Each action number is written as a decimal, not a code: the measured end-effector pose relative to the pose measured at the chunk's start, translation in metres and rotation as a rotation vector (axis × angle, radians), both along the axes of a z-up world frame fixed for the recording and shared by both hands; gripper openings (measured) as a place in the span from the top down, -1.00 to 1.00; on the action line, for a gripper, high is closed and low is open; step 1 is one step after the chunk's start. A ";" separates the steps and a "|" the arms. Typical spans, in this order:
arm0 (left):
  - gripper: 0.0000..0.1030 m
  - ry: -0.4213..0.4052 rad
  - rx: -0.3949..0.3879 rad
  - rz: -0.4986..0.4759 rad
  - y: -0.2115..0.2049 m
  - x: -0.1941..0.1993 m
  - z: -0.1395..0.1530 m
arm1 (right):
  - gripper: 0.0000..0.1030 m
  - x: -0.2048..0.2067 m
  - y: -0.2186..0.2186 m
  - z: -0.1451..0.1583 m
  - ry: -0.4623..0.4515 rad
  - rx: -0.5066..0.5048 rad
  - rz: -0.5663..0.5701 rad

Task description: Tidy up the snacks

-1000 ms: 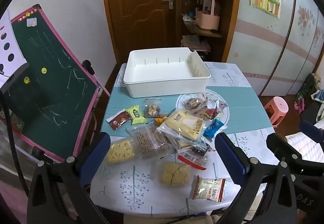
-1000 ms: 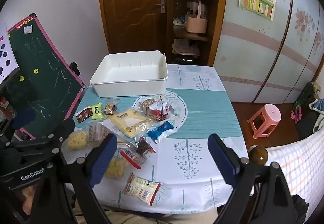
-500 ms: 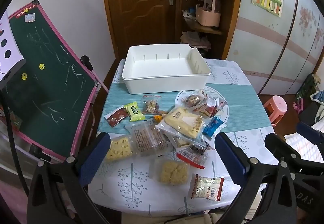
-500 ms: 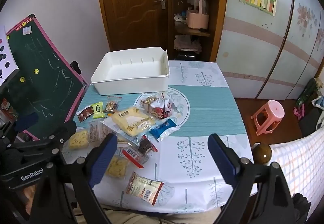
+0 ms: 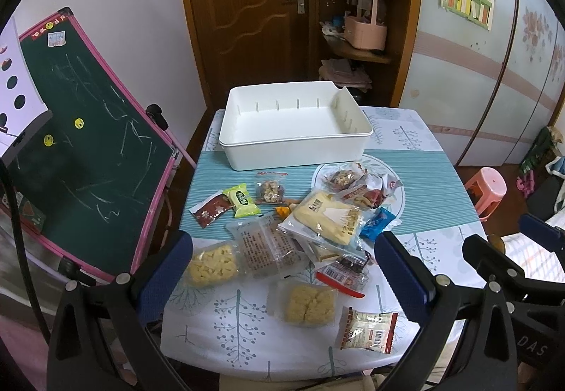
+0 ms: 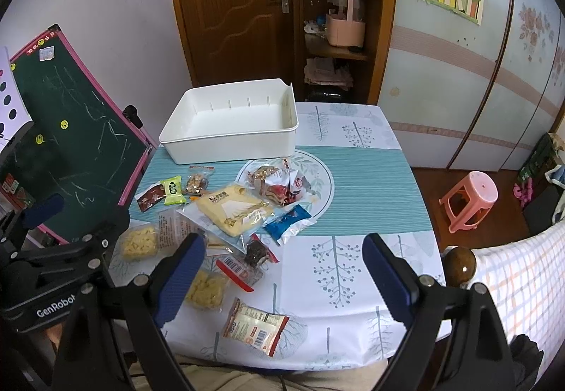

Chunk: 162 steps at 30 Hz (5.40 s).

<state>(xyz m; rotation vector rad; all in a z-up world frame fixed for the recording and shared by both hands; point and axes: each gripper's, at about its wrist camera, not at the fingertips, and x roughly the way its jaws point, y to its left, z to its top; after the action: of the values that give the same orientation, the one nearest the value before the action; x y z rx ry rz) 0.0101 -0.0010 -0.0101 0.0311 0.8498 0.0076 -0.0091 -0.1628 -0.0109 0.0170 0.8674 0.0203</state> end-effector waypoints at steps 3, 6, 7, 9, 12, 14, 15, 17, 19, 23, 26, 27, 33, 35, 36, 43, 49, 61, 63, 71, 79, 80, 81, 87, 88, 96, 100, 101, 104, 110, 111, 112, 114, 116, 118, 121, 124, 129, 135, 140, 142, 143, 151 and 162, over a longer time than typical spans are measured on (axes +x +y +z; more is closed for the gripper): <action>-0.99 0.002 0.000 0.000 0.001 0.001 0.000 | -0.78 0.001 0.000 0.001 0.002 0.002 0.000; -0.99 0.006 -0.001 0.001 0.003 0.000 0.000 | -0.78 0.001 0.001 0.001 0.004 -0.001 0.000; -0.99 0.008 -0.001 0.001 0.003 0.000 0.000 | -0.78 0.001 0.001 0.001 0.004 -0.001 0.000; -0.99 0.011 -0.001 0.002 0.004 0.000 0.001 | -0.78 0.001 0.001 0.001 0.003 -0.001 0.001; -0.99 0.015 -0.001 0.001 0.004 0.000 0.001 | -0.78 0.000 0.001 0.000 0.004 0.001 0.002; -0.99 0.014 0.002 0.001 0.005 0.000 0.000 | -0.78 0.000 0.003 -0.001 0.005 0.000 0.002; -0.99 0.012 0.002 0.001 0.005 0.000 0.001 | -0.78 0.000 0.003 -0.001 0.005 0.000 0.002; -0.99 0.012 0.002 0.001 0.006 0.000 -0.001 | -0.78 0.000 0.003 -0.002 0.005 0.001 0.003; -0.99 0.012 0.005 0.000 0.007 0.000 -0.001 | -0.78 -0.001 0.003 -0.003 0.006 0.001 0.002; -0.99 0.012 0.003 0.001 0.006 0.000 -0.002 | -0.78 0.000 0.003 -0.002 0.007 0.001 0.002; -0.99 0.013 0.005 0.001 0.006 0.000 -0.002 | -0.78 -0.001 0.003 -0.003 0.007 0.001 0.003; -0.99 0.013 0.006 0.001 0.006 0.000 -0.002 | -0.78 -0.001 0.003 -0.003 0.008 0.001 0.003; -0.99 0.026 0.017 0.000 0.009 -0.002 -0.005 | -0.78 -0.001 0.005 -0.006 0.012 0.004 0.004; -0.99 0.026 0.025 -0.002 0.008 -0.002 -0.005 | -0.78 -0.002 0.006 -0.007 0.008 0.001 0.003; -0.99 0.027 0.028 -0.003 0.008 -0.002 -0.005 | -0.78 -0.001 0.006 -0.006 0.007 -0.001 0.004; -0.99 0.045 0.013 -0.005 0.006 -0.001 -0.009 | -0.78 -0.001 0.006 0.000 -0.006 -0.010 0.014; -0.98 0.056 -0.011 -0.014 0.005 0.001 -0.008 | -0.78 -0.002 0.006 0.004 -0.014 -0.008 0.022; -0.98 0.024 -0.004 -0.037 0.003 0.006 0.001 | -0.78 0.001 0.005 0.014 -0.063 -0.023 0.029; -0.98 0.023 -0.001 -0.035 0.003 0.007 0.003 | -0.78 0.003 0.005 0.016 -0.067 -0.019 0.041; -0.98 0.017 0.005 -0.062 0.016 0.023 0.014 | -0.72 0.003 0.018 0.038 -0.163 -0.063 0.106; -0.98 0.063 0.096 -0.001 0.065 0.058 -0.010 | -0.72 0.042 0.022 0.031 -0.113 -0.027 0.168; -0.98 0.085 0.093 -0.001 0.071 0.062 -0.017 | -0.72 0.048 0.024 0.026 -0.102 -0.031 0.178; -0.98 0.116 0.085 0.001 0.079 0.066 -0.028 | -0.71 0.057 0.026 0.018 -0.078 -0.039 0.191; -0.98 0.212 0.058 -0.009 0.112 0.078 -0.087 | -0.71 0.100 0.032 -0.044 0.126 0.036 0.212; -0.98 0.221 0.057 -0.018 0.117 0.080 -0.098 | -0.71 0.105 0.032 -0.053 0.156 0.052 0.215; -0.98 0.365 0.035 -0.011 0.140 0.097 -0.170 | -0.71 0.159 0.034 -0.129 0.380 0.184 0.148; -0.98 0.380 0.022 -0.009 0.145 0.103 -0.188 | -0.71 0.181 0.034 -0.163 0.479 0.268 0.092; -0.98 0.384 0.014 -0.016 0.146 0.104 -0.190 | -0.71 0.185 0.035 -0.170 0.502 0.294 0.083; -0.98 0.398 -0.001 -0.051 0.146 0.104 -0.199 | -0.75 0.193 0.037 -0.185 0.536 0.368 0.056; -0.98 0.430 -0.029 -0.129 0.147 0.104 -0.210 | -0.75 0.204 0.037 -0.197 0.534 0.446 0.031; -0.98 0.432 -0.031 -0.146 0.147 0.104 -0.211 | -0.75 0.205 0.034 -0.199 0.546 0.469 0.024; -0.98 0.426 -0.023 -0.163 0.147 0.103 -0.211 | -0.75 0.205 0.032 -0.201 0.553 0.487 0.019; -0.98 0.412 0.016 -0.201 0.146 0.101 -0.211 | -0.75 0.206 0.027 -0.206 0.574 0.524 0.015; -0.98 0.399 0.069 -0.252 0.141 0.100 -0.211 | -0.75 0.207 0.023 -0.210 0.591 0.555 0.012; -0.98 0.399 0.137 -0.315 0.131 0.101 -0.214 | -0.77 0.207 0.020 -0.212 0.606 0.578 0.007; -0.98 0.391 0.194 -0.396 0.118 0.100 -0.214 | -0.79 0.207 0.017 -0.215 0.617 0.594 -0.001; -0.98 0.411 0.263 -0.463 0.104 0.099 -0.223 | -0.64 0.205 0.023 -0.216 0.617 0.576 0.021; -0.70 0.453 0.282 -0.492 0.099 0.100 -0.230 | -0.02 0.200 0.029 -0.193 0.512 0.480 0.045; -0.28 0.490 0.208 -0.400 0.108 0.105 -0.222 | 0.44 0.189 0.030 -0.155 0.392 0.402 0.094; -0.25 0.500 0.119 -0.314 0.122 0.103 -0.204 | 0.55 0.174 0.037 -0.133 0.325 0.336 0.150; -0.25 0.473 0.088 -0.294 0.124 0.095 -0.185 | 0.57 0.169 0.037 -0.122 0.300 0.320 0.167; -0.25 0.461 0.076 -0.287 0.122 0.092 -0.177 | 0.58 0.166 0.035 -0.117 0.288 0.318 0.172; -0.25 0.265 -0.003 -0.217 0.115 0.102 -0.068 | 0.59 0.161 0.029 -0.053 0.156 0.293 0.213; -0.26 -0.029 -0.001 -0.056 0.080 0.231 0.021 | 0.59 0.238 0.034 0.044 -0.084 0.191 0.151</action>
<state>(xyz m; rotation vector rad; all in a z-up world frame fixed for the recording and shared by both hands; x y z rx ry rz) 0.2407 0.0795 0.0109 0.0539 0.8202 -0.0443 0.2284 -0.1290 0.0327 0.1286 0.7787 0.2433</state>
